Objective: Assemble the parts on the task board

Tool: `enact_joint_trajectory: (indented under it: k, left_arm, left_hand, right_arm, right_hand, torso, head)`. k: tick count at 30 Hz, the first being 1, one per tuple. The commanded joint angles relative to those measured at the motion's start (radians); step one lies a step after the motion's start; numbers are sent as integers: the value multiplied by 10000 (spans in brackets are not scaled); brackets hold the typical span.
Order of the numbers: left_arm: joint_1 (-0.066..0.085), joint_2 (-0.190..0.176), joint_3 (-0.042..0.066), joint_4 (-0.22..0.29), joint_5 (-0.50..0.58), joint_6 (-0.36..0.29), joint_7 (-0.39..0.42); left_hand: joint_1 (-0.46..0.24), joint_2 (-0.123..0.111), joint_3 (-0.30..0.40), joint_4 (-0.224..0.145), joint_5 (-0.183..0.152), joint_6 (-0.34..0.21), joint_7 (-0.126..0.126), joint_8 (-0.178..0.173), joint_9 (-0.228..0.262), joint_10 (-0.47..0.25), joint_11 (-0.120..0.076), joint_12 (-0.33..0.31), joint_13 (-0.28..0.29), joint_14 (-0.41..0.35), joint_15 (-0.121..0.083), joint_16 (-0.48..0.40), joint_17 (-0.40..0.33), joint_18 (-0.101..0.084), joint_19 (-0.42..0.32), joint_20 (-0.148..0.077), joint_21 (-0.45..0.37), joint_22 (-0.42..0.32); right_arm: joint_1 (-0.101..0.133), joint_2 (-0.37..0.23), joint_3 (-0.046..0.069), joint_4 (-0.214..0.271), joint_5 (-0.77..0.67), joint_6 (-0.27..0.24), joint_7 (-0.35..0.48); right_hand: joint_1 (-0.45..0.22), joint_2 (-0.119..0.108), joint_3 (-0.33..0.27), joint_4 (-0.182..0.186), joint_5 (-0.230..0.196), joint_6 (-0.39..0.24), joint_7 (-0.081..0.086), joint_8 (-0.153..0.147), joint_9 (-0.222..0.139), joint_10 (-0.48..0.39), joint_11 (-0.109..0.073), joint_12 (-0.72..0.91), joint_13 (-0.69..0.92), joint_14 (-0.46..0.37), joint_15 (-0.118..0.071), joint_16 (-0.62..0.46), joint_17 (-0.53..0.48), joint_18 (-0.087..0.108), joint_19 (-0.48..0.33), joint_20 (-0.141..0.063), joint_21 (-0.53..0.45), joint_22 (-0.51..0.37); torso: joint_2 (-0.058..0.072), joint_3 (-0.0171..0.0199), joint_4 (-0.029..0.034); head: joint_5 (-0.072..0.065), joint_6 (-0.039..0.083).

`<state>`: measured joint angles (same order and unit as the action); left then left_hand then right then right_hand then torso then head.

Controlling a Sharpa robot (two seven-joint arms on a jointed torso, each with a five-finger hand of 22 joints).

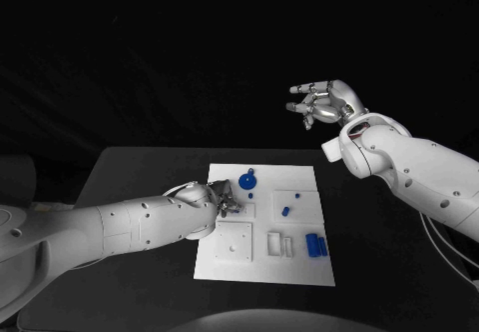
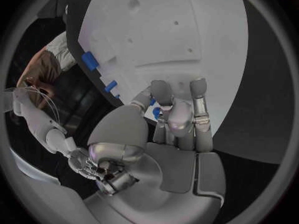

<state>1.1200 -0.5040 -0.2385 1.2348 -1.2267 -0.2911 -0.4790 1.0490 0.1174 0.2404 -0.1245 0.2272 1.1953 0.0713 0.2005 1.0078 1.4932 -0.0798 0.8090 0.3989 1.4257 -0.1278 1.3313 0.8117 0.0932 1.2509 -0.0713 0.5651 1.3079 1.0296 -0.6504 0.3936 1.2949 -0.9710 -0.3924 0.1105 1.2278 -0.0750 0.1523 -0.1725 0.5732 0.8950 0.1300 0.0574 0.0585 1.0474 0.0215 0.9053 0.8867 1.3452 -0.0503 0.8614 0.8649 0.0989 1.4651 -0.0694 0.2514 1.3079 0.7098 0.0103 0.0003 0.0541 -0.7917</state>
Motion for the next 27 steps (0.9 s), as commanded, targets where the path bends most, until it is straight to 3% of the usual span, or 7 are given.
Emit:
enact_joint_trajectory:
  k: [1, 3, 9, 27]
  left_arm:
    - [-46, 1, -22, 24, -107, 339, -86]
    - [-47, -8, -22, 20, -120, 344, -86]
    - [-49, -29, -22, -2, -166, 299, -103]
    - [-51, 58, -19, -139, -192, 300, -104]
  left_hand:
    - [280, 165, 89, -122, 133, 2248, -1579, 20, 1794, 187, -316, 11, 2, -9, -67, -46, -1, 61, -12, 41, 29, 178]
    - [304, 101, 101, -195, 313, 2258, -1575, 24, 1792, 185, -307, 22, 10, -8, -63, -39, 7, 59, -14, 43, 33, 180]
    - [275, 124, 138, -223, 374, 2264, -1573, 23, 1778, 185, -305, 24, 18, -11, -61, -35, 6, 68, -16, 51, 39, 180]
    - [175, 196, 146, -138, 120, 2248, -1577, 28, 1773, 187, -313, 5, 9, -14, -67, -57, -43, 84, -13, 59, 37, 175]
  right_arm:
    - [-16, 0, 5, 13, -7, 125, 74]
    - [-22, 2, 5, 11, -7, 126, 76]
    - [-37, 6, 5, 7, -6, 123, 79]
    - [-59, 14, 6, 2, -2, 128, 88]
  right_hand:
    - [-110, -13, 39, 39, 57, 75, 19, 16, 15, -50, -1, 24, -2, -46, -4, 7, -11, 164, 255, 2, -54, 292]
    - [-125, -8, 44, 53, 76, 65, 20, 14, 14, -53, -2, 21, -3, -45, -4, 8, -11, 164, 256, 2, -48, 294]
    - [-125, -8, 44, 53, 76, 65, 20, 14, 14, -53, -2, 21, -3, -45, -4, 8, -11, 164, 256, 2, -48, 294]
    - [-170, -8, 67, 88, 159, 76, 18, 16, 15, -55, -6, 21, -1, -45, -5, 6, -13, 162, 258, 1, -55, 294]
  torso:
    - [-2, 1, 7]
    - [-1, 3, 10]
    - [0, -1, 2]
    - [7, 3, -8]
  head:
    - [3, -10]
    - [6, -11]
    - [17, -10]
    - [22, 9]
